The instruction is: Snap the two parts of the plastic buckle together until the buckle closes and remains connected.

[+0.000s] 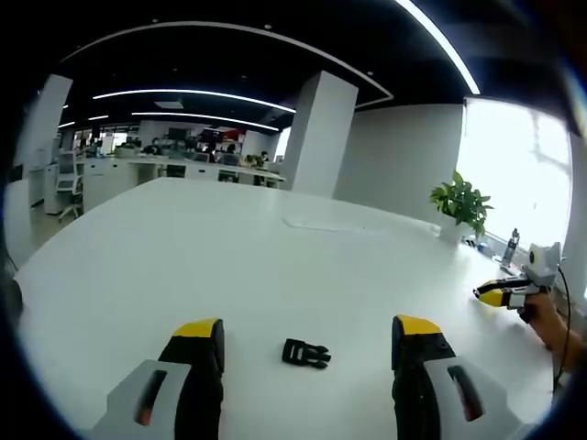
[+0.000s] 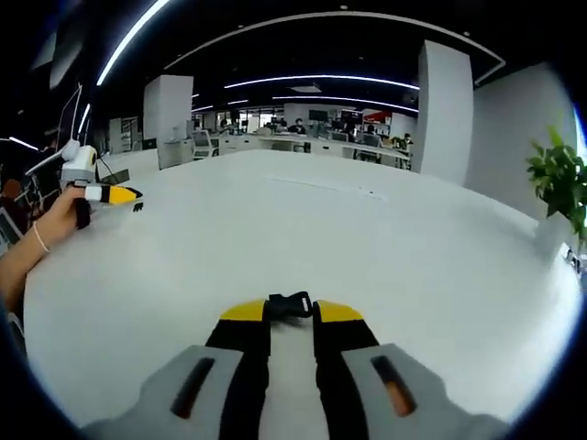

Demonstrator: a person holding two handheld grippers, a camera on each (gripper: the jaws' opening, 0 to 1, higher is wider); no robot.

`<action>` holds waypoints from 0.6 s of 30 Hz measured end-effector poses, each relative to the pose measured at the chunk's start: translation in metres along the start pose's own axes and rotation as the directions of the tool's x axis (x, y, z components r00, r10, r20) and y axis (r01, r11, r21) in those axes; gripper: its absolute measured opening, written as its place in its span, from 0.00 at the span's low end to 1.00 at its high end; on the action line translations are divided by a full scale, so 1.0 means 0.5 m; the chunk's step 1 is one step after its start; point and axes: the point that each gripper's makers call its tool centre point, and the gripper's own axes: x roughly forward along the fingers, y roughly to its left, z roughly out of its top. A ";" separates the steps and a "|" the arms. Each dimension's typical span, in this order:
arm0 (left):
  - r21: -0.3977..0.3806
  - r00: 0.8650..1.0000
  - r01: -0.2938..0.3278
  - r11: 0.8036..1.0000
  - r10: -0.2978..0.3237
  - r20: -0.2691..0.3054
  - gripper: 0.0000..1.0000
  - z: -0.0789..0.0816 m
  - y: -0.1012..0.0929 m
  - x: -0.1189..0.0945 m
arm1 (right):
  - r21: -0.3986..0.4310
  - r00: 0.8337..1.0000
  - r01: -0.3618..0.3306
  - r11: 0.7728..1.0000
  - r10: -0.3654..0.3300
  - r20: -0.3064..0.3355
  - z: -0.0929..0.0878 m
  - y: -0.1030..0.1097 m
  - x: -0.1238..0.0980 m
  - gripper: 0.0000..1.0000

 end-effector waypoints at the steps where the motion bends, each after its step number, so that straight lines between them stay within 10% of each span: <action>1: 0.000 1.000 0.000 1.000 0.000 0.000 0.75 0.000 0.000 0.000 | 0.002 1.000 0.001 1.000 -0.001 -0.002 -0.002 -0.001 0.000 0.18; 18: -0.005 1.000 -0.001 1.000 0.001 -0.006 0.75 -0.002 0.001 0.001 | 0.084 1.000 -0.014 0.996 0.012 0.015 -0.005 -0.001 -0.004 0.31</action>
